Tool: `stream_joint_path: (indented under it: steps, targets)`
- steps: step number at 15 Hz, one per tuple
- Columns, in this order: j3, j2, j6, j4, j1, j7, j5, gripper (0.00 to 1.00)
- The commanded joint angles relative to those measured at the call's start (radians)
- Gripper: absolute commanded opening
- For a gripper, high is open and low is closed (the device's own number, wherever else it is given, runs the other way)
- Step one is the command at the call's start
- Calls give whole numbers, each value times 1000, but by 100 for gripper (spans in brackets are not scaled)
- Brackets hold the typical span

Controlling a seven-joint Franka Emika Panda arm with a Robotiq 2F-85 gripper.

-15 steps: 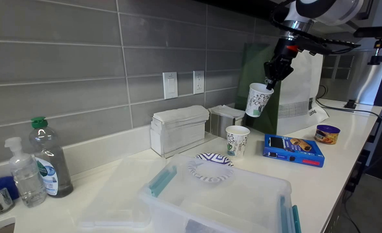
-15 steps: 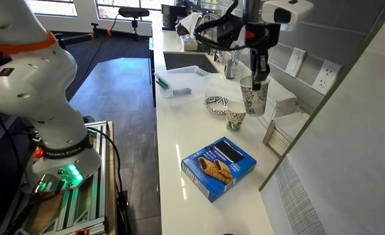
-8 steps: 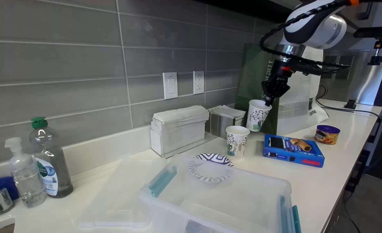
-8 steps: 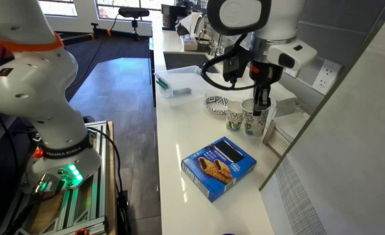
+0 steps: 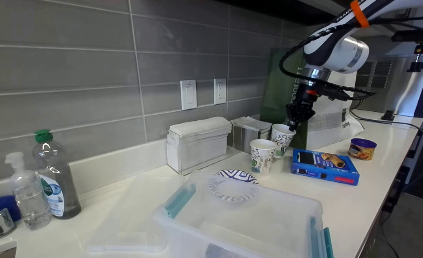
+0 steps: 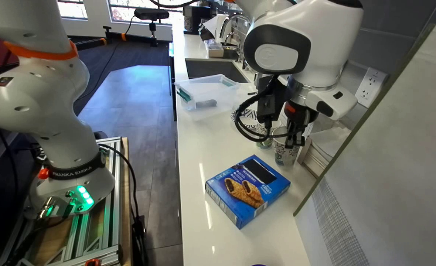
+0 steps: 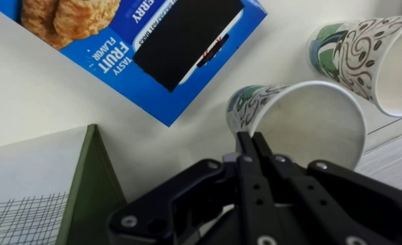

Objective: Unstack the cups

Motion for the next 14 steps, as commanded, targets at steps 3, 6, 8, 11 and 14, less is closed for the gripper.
stream_joint_path:
  steps: [3, 6, 8, 11, 14]
  targets:
    - [17, 84, -49, 68, -37, -81, 115, 29]
    - [25, 86, -68, 81, -44, -95, 122, 49]
    - [29, 62, -85, 79, -39, -102, 98, 65]
    - [31, 12, -129, 66, -18, -84, 7, 86]
    - [35, -66, -116, 15, 20, 1, -201, 100]
